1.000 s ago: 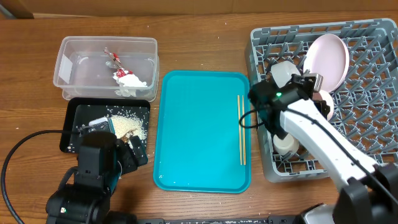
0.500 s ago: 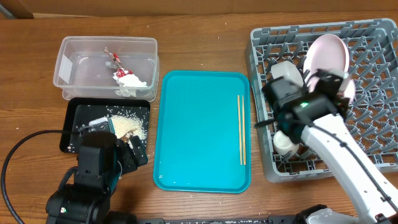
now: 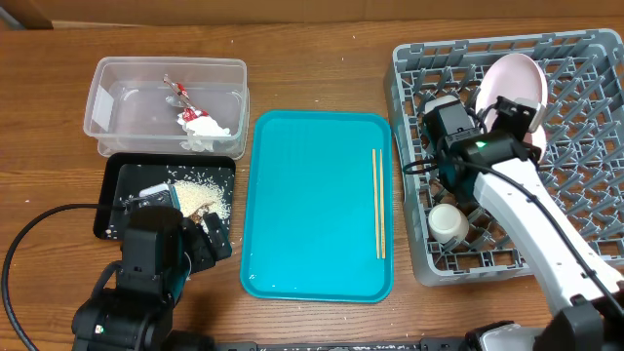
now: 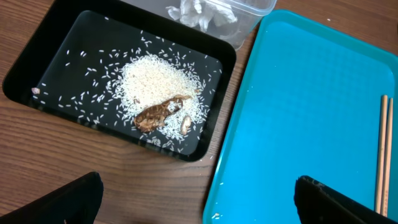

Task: Sort waste into correct bins and load items into the dishwasher

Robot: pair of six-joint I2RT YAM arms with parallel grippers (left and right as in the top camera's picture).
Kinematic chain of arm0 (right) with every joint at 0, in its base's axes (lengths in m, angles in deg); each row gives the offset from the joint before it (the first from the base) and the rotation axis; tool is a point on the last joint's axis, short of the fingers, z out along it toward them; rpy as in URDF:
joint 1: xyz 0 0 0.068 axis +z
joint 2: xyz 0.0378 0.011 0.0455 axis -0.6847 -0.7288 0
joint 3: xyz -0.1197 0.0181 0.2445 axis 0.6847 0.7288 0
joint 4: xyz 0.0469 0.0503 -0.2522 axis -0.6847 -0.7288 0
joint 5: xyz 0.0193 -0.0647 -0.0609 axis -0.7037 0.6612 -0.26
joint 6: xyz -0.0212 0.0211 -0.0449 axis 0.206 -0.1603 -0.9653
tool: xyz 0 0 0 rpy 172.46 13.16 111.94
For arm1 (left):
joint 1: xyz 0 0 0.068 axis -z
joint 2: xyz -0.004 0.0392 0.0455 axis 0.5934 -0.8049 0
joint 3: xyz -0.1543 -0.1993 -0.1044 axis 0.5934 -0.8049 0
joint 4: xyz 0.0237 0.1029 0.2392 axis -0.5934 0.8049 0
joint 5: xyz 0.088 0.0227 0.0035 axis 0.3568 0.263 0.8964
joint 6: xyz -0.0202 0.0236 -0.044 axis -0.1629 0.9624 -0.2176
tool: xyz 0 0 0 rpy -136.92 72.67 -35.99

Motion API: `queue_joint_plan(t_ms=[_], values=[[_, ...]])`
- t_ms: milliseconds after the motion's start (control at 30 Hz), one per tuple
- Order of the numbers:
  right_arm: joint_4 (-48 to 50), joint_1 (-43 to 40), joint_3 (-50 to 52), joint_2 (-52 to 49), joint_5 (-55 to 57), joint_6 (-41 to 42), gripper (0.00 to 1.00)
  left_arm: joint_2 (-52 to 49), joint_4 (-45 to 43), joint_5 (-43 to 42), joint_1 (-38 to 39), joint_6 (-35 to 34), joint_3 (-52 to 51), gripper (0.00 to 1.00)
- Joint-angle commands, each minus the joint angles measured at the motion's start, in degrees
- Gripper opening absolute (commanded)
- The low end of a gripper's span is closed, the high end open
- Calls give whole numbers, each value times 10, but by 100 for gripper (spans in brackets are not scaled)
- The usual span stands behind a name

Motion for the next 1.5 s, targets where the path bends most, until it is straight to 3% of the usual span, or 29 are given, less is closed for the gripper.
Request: queue_joint_plan(t_ms=[0,567,1167,1333,1467], values=[[15,-1,3,-10,-3,-15,4,4,-2,12,4,-10,-1,100],[160,18,-7,-10,23,-174,4,4,-2,12,4,-10,-1,100],[188,126,-8,-12,49,-203,4,4,-2,12,4,-10,-1,100],[185,121,-8,-11,167,-225,4,4,-2,12,4,-10,-1,100],[159,127,-8,-2,177,-224,4,4,-2,12,4,-10,-1,100]])
